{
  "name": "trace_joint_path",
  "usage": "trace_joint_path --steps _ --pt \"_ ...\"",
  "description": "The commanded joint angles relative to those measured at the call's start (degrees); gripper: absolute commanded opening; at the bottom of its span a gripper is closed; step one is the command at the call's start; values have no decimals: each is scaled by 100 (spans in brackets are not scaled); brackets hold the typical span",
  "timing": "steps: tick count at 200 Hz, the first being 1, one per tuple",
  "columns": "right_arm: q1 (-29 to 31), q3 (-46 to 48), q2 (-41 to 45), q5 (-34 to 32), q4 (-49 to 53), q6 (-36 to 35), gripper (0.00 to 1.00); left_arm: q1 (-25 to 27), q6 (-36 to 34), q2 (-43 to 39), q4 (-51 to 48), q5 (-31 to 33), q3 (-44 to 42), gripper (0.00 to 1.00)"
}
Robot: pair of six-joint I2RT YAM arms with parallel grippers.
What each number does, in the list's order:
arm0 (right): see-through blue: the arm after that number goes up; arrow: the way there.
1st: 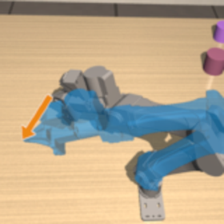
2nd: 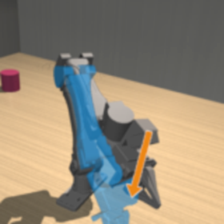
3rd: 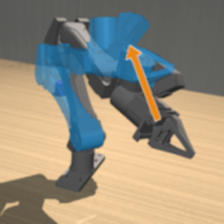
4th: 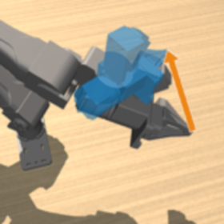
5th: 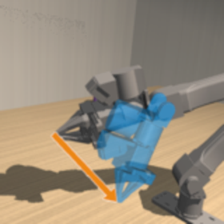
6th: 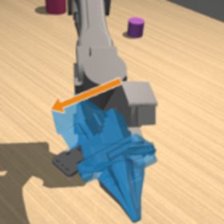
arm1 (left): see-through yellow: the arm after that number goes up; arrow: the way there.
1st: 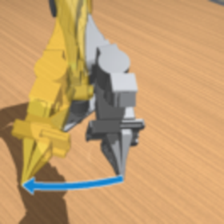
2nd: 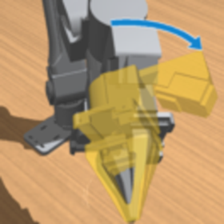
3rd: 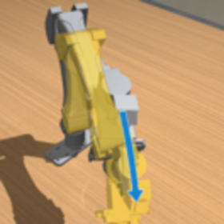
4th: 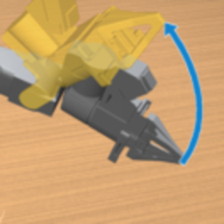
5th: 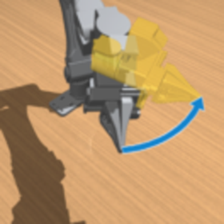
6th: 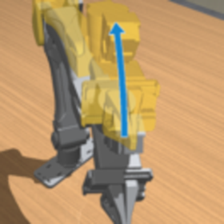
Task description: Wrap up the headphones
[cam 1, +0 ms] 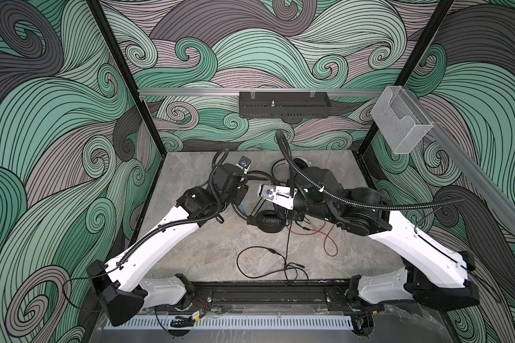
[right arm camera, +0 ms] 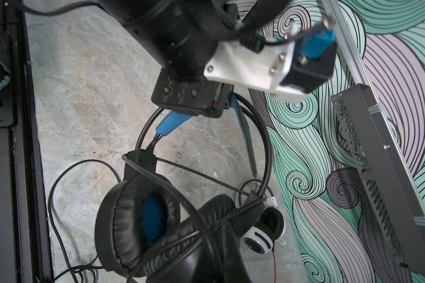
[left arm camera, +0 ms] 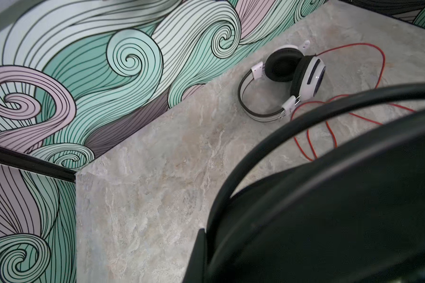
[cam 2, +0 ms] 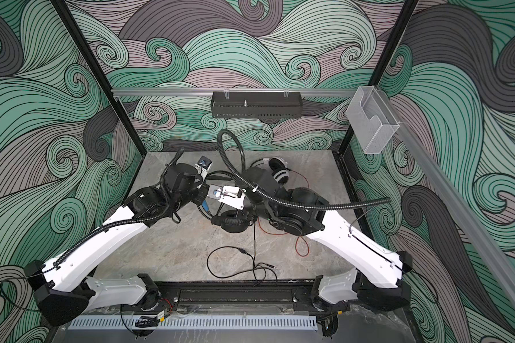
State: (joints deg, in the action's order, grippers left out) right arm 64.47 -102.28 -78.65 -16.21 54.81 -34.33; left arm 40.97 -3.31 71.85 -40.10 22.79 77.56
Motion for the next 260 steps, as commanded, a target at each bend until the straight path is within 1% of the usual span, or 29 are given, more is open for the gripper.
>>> trace_joint_path --steps 1,20,50,62,86,107,129,150,169,207,222,232,260 --pt "321 -398 -181 -430 -203 -118 0 2 429 133 -369 -143 394 0" --pt "459 -669 -331 -309 -286 250 0 55 631 208 -407 -108 383 0" --pt "471 -816 -480 -186 -292 746 0 259 630 97 -247 -33 252 0" --pt "471 -752 -493 -239 -288 819 0 275 622 -28 -139 -218 156 0" --pt "457 -597 -482 -336 -283 974 0 325 459 -370 201 -848 -124 0" --pt "447 -549 -509 -355 -286 1097 0 376 387 -585 323 -1148 -251 0" --pt "397 -543 -569 -462 -282 1277 0 376 469 -751 454 -1313 -347 0" --pt "283 -557 -613 -506 -236 1549 0 377 514 -760 354 -1410 -273 0" --pt "132 -548 -609 -699 -189 1812 0 394 504 -821 367 -1388 -308 0" --pt "0 -508 -524 -928 -123 1895 0 490 369 -838 187 -982 -341 0" --pt "-10 -476 -493 -992 -121 1896 0 498 392 -819 126 -610 -335 0" --pt "-14 -464 -467 -1029 -112 1794 0 506 416 -765 -20 -201 -270 0" --pt "15 -617 -446 -1155 237 1389 0 508 599 -621 -534 1454 43 0"
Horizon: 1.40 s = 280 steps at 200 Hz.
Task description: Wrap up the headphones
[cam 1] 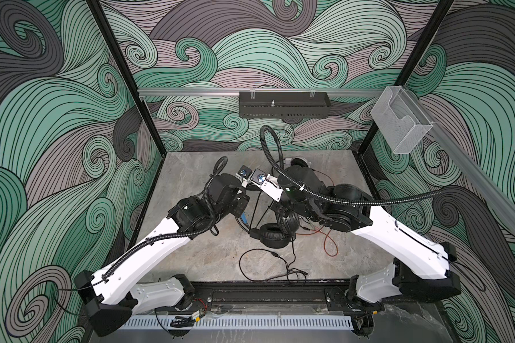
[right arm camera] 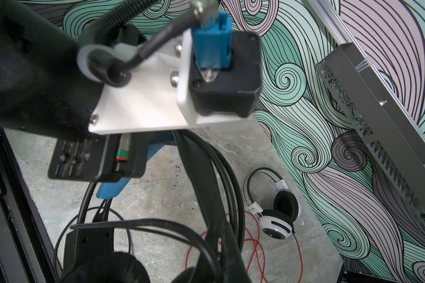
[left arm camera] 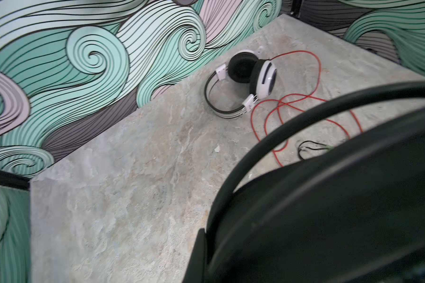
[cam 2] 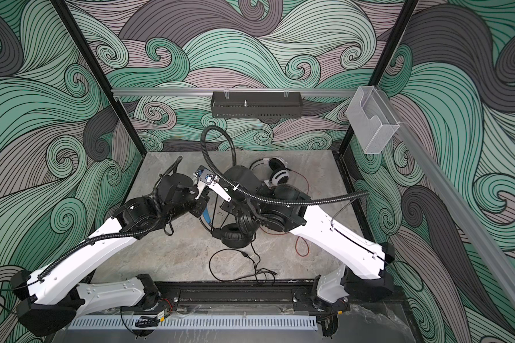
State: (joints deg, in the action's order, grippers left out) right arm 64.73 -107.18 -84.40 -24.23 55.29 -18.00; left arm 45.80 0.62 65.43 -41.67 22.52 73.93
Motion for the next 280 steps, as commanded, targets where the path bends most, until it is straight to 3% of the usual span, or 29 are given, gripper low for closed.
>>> trace_joint_path --steps 1,17,39,94,129,207,243,280 --pt "-12 -128 132 -358 200 -259 0 25 208 22 -395 1530 422 0" --pt "5 -104 185 -431 297 -431 0 25 97 6 -397 1862 517 0" --pt "14 -43 227 -620 353 -655 0 25 -288 49 -301 1697 547 0" --pt "-132 3 278 -1175 228 -1211 0 34 -876 21 -610 301 629 0" --pt "-513 388 539 -1055 -212 -1286 0 34 -727 -402 -441 -548 431 0" --pt "-777 1100 949 -59 -899 -1106 8 34 -447 -647 -194 -1773 576 0" --pt "-845 2100 1619 910 -1935 -1076 18 34 -323 -629 -276 -1945 930 0" --pt "-1095 3065 2048 1811 -3092 -538 26 30 -182 -529 -353 -2173 1404 0"
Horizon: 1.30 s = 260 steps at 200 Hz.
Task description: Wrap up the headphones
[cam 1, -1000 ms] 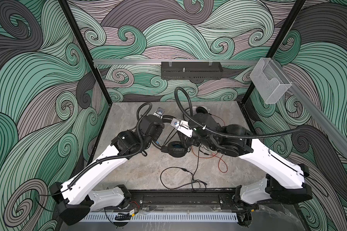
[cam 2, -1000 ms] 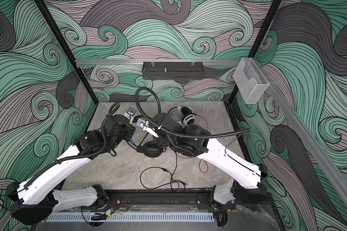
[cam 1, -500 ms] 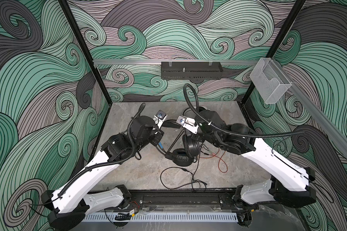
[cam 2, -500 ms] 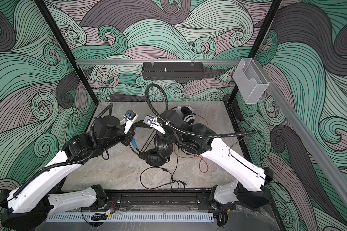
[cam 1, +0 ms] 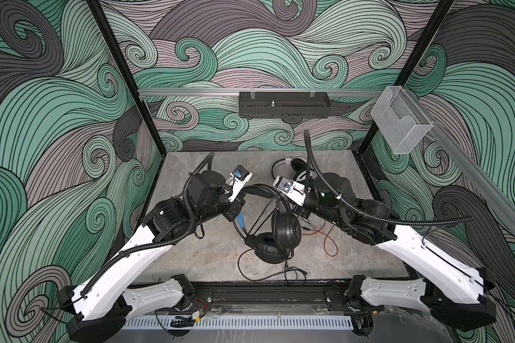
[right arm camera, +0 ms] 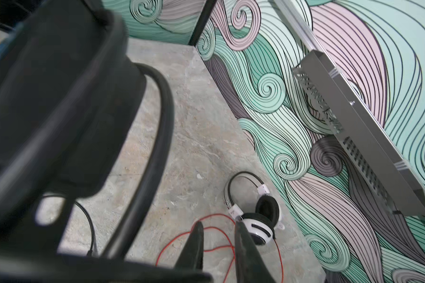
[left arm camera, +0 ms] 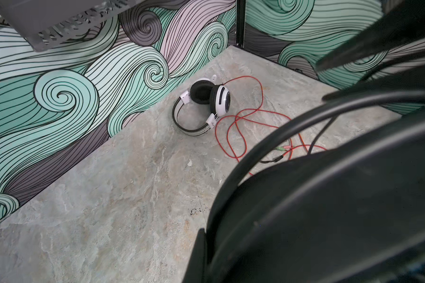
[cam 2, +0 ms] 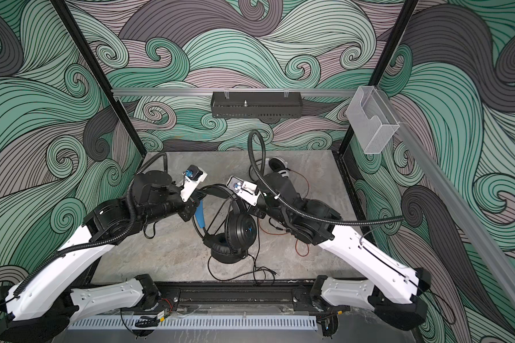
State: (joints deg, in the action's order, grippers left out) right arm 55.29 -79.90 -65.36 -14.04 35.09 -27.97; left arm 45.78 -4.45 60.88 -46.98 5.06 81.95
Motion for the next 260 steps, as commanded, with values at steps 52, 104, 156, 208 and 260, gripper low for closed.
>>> trace_joint_path --steps 52,104,156,208,260 --pt "-665 1105 355 1887 -2337 1911 30 36 634 52 146 -515 1300 0" --pt "-1262 1704 524 2824 -3517 3615 32 34 1108 296 384 -275 1893 0" --pt "-1547 2108 502 3131 -3830 4080 29 28 1701 697 658 -106 2731 0" --pt "-1626 2309 138 3358 -4227 4325 29 33 2120 1018 898 -241 3298 0" --pt "-1687 2347 -271 3742 -4633 4626 29 29 2597 1185 1153 59 3627 0"
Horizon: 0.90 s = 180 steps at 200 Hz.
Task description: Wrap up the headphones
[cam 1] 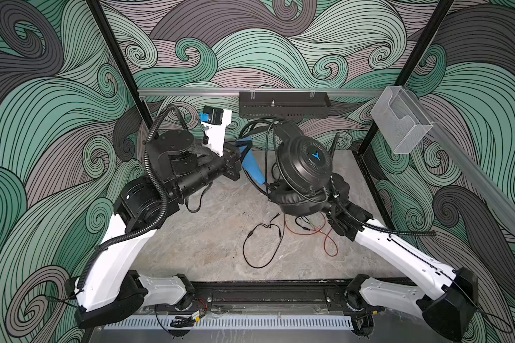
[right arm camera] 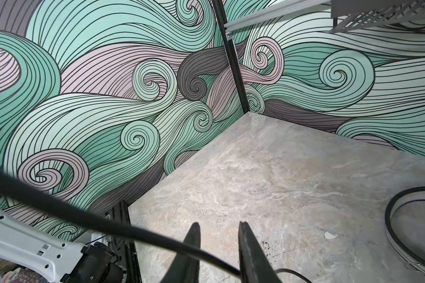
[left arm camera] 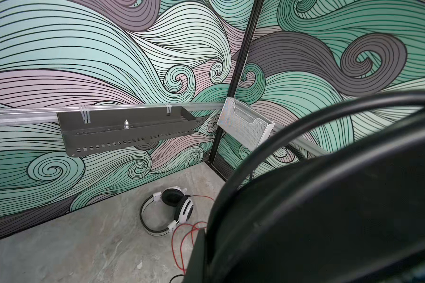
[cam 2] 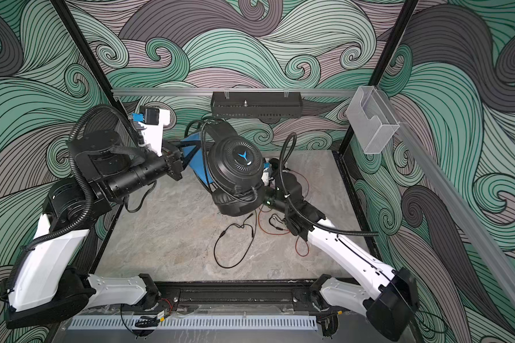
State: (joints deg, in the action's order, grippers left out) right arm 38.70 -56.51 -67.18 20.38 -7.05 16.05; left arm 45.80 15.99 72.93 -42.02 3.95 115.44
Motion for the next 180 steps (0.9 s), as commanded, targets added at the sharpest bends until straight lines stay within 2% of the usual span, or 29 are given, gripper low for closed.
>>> trace_joint_path --steps 1,64,99,123,150,180 --pt "-29 8 -96 299 -420 228 29 30 558 -17 663 174 278 0" --pt "-29 -15 -521 414 -650 401 41 26 734 103 695 138 467 0" --pt "-22 245 -612 501 -726 468 28 21 900 50 816 411 411 0" --pt "-2 431 -569 530 -510 382 16 10 1108 -94 969 1118 233 0" --pt "93 456 -464 314 173 17 8 -18 1184 -152 1155 1779 146 0" --pt "146 596 -422 175 435 -65 2 -141 1330 -61 1358 2090 190 0"
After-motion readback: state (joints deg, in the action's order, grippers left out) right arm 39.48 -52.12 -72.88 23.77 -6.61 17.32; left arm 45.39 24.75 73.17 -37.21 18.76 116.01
